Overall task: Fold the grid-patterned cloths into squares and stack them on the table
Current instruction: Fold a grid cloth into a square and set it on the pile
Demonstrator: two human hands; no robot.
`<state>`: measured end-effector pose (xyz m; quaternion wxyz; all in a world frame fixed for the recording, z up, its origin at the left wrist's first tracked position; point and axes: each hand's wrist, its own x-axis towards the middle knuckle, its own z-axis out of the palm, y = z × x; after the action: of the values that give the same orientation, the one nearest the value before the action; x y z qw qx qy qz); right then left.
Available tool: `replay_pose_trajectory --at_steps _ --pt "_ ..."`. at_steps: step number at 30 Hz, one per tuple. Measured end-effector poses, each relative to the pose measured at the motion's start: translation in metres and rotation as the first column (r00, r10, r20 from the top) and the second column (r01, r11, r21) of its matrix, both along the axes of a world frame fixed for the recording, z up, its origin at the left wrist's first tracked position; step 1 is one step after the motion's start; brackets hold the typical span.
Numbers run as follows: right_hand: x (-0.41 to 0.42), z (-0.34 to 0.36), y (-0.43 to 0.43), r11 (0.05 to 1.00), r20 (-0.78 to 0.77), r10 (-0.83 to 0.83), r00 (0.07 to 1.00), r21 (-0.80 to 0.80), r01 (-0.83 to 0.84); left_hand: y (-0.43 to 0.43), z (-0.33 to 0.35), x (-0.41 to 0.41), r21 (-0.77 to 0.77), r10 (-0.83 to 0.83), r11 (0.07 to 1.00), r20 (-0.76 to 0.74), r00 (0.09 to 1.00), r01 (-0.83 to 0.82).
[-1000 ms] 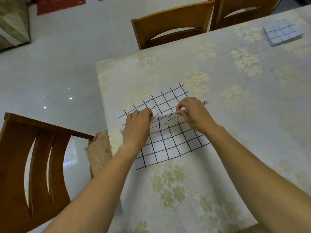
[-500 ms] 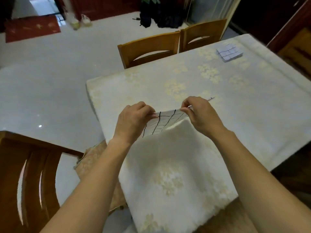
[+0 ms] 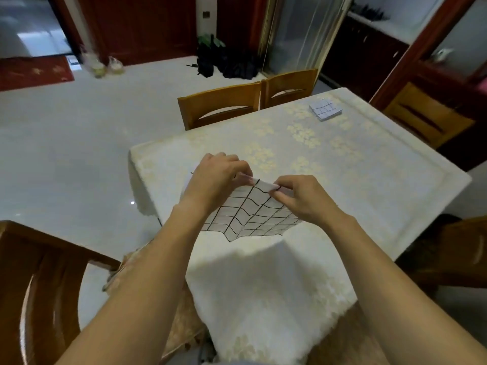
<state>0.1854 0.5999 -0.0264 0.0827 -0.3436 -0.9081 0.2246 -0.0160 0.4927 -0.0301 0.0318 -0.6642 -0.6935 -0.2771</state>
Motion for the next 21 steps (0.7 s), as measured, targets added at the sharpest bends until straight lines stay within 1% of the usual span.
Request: replay_pose_trajectory --at_steps 4,6,7,8,10,12,13,14,17,19,21 --pt "0.003 0.013 -0.009 0.989 -0.062 0.016 0.998 -0.143 -0.024 0.004 0.003 -0.003 0.061 0.073 0.995 -0.008 0.997 -0.073" --pt "0.003 0.018 -0.011 0.988 -0.109 0.010 0.994 -0.151 -0.026 0.007 0.004 0.001 0.077 0.111 0.991 -0.005 0.994 -0.111" --pt "0.003 0.020 -0.011 0.990 -0.134 -0.004 0.991 -0.142 -0.015 0.008 0.003 0.004 0.061 0.120 0.991 0.033 0.992 -0.122" --pt "0.002 0.022 -0.011 0.992 -0.155 -0.020 0.988 -0.126 0.000 0.009 0.002 0.008 0.042 0.124 0.991 0.100 0.987 -0.128" --pt "0.001 0.025 -0.011 0.995 -0.191 -0.053 0.980 -0.097 0.035 0.008 -0.003 0.014 0.003 0.102 0.994 0.301 0.948 -0.108" --pt "0.000 0.027 -0.010 0.995 -0.213 -0.078 0.974 -0.072 0.064 0.004 -0.010 0.019 -0.041 0.021 0.999 0.512 0.859 0.000" --pt "0.000 0.028 -0.011 0.995 -0.225 -0.085 0.971 -0.060 0.074 0.002 -0.013 0.022 -0.068 -0.019 0.995 0.580 0.814 0.072" --pt "0.000 0.028 -0.010 0.996 -0.239 -0.084 0.968 -0.040 0.076 0.000 -0.016 0.025 -0.095 -0.045 0.987 0.615 0.787 0.131" --pt "-0.003 0.029 -0.010 0.997 -0.267 -0.030 0.963 0.063 0.049 -0.004 -0.023 0.030 -0.149 -0.055 0.971 0.621 0.782 0.186" --pt "-0.006 0.031 -0.012 0.996 -0.308 -0.039 0.951 0.067 0.062 -0.004 -0.024 0.030 -0.157 -0.048 0.970 0.623 0.781 0.185" --pt "-0.006 0.034 -0.014 0.996 -0.351 -0.070 0.934 0.031 0.087 -0.004 -0.022 0.030 -0.152 -0.043 0.974 0.604 0.796 0.168"
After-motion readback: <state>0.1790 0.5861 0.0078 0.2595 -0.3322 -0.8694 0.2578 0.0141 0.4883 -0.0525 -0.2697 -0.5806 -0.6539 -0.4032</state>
